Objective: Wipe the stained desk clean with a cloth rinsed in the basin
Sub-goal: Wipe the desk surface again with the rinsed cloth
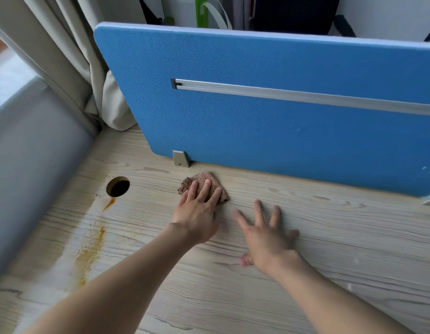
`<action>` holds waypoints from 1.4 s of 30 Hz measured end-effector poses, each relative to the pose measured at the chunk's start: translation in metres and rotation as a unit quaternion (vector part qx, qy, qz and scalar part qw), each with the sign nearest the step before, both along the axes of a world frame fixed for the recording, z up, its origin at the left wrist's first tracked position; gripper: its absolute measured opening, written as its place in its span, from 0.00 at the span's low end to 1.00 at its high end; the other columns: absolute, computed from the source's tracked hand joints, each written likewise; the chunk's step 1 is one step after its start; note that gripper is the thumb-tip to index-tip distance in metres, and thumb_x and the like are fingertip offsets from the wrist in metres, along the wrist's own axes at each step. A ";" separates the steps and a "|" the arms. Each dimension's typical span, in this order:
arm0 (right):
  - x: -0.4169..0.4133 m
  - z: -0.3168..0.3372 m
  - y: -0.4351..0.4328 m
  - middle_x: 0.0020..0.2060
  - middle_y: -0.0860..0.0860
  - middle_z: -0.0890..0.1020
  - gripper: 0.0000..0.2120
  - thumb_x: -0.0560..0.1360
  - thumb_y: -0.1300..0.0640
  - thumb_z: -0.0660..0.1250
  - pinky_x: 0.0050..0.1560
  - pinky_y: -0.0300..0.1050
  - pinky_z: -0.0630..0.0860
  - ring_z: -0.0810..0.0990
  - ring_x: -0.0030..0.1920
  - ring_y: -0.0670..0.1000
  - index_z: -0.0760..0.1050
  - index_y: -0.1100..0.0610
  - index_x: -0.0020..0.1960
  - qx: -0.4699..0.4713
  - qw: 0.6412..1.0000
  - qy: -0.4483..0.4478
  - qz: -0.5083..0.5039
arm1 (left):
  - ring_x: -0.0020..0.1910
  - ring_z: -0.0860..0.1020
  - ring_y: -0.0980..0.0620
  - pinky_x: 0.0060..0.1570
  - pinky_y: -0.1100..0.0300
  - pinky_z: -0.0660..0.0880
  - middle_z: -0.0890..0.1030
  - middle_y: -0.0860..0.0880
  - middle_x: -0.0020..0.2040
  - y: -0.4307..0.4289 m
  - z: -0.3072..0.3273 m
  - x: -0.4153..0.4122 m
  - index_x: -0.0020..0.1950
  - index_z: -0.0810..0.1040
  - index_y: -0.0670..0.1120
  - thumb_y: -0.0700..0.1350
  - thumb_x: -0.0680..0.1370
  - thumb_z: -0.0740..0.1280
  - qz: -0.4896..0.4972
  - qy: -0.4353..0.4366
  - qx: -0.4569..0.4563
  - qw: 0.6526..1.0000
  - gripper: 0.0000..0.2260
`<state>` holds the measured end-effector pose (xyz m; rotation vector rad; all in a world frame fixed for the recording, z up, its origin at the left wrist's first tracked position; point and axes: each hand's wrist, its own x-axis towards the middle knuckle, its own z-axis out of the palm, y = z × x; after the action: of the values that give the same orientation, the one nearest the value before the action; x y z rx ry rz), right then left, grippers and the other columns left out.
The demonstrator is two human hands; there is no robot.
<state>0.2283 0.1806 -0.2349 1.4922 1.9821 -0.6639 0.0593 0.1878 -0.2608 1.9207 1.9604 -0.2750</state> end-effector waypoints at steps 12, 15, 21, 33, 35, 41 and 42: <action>-0.001 0.000 0.002 0.78 0.52 0.30 0.53 0.73 0.45 0.74 0.64 0.82 0.58 0.33 0.76 0.70 0.35 0.36 0.78 -0.007 1.000 -0.007 0.004 | 0.81 0.41 0.46 0.78 0.49 0.43 0.44 0.53 0.82 0.036 0.008 0.019 0.82 0.50 0.57 0.49 0.81 0.54 -0.109 -0.042 -0.011 0.993 0.29; -0.001 0.001 0.001 0.78 0.53 0.31 0.52 0.74 0.45 0.74 0.64 0.81 0.59 0.33 0.76 0.71 0.35 0.37 0.78 0.000 1.000 -0.010 0.008 | 0.81 0.42 0.45 0.78 0.48 0.44 0.44 0.52 0.82 0.057 0.007 0.027 0.82 0.50 0.57 0.49 0.80 0.54 -0.079 -0.045 -0.022 0.996 0.30; 0.001 -0.002 0.001 0.78 0.52 0.32 0.52 0.74 0.45 0.74 0.64 0.81 0.59 0.34 0.76 0.70 0.35 0.37 0.78 0.007 1.000 0.002 0.009 | 0.81 0.43 0.43 0.78 0.45 0.47 0.44 0.50 0.82 0.066 0.008 0.034 0.82 0.50 0.55 0.46 0.80 0.52 -0.033 -0.040 -0.038 0.998 0.29; -0.042 0.009 -0.012 0.79 0.53 0.34 0.54 0.71 0.45 0.76 0.66 0.82 0.51 0.35 0.78 0.67 0.38 0.41 0.80 0.015 0.997 0.008 0.074 | 0.80 0.42 0.41 0.78 0.46 0.49 0.42 0.48 0.82 0.027 0.010 -0.021 0.82 0.45 0.53 0.49 0.82 0.57 0.049 -0.005 -0.058 0.997 0.31; -0.061 0.010 -0.021 0.79 0.53 0.38 0.56 0.68 0.41 0.77 0.65 0.82 0.56 0.38 0.78 0.67 0.39 0.41 0.80 -0.005 0.995 0.017 0.094 | 0.80 0.42 0.40 0.78 0.45 0.49 0.42 0.47 0.82 0.016 0.011 -0.034 0.82 0.45 0.52 0.46 0.81 0.56 0.059 -0.007 -0.066 0.996 0.32; -0.090 -0.004 -0.039 0.75 0.57 0.44 0.55 0.65 0.43 0.80 0.60 0.78 0.65 0.45 0.74 0.71 0.45 0.42 0.77 0.037 0.992 -0.017 0.121 | 0.80 0.43 0.40 0.78 0.44 0.49 0.42 0.48 0.82 0.002 0.016 -0.076 0.82 0.45 0.54 0.44 0.80 0.54 0.092 0.000 -0.070 0.993 0.32; -0.092 -0.006 -0.039 0.74 0.57 0.44 0.54 0.65 0.44 0.80 0.60 0.78 0.65 0.46 0.73 0.72 0.45 0.42 0.77 0.039 0.991 -0.022 0.122 | 0.80 0.43 0.41 0.77 0.44 0.49 0.42 0.49 0.82 0.005 0.017 -0.084 0.82 0.46 0.55 0.44 0.80 0.55 0.099 -0.001 -0.072 0.993 0.32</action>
<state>0.1367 0.1416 -0.2405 1.2669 2.1322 -0.4503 -0.0242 0.1926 -0.2442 1.6238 2.0516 -0.3479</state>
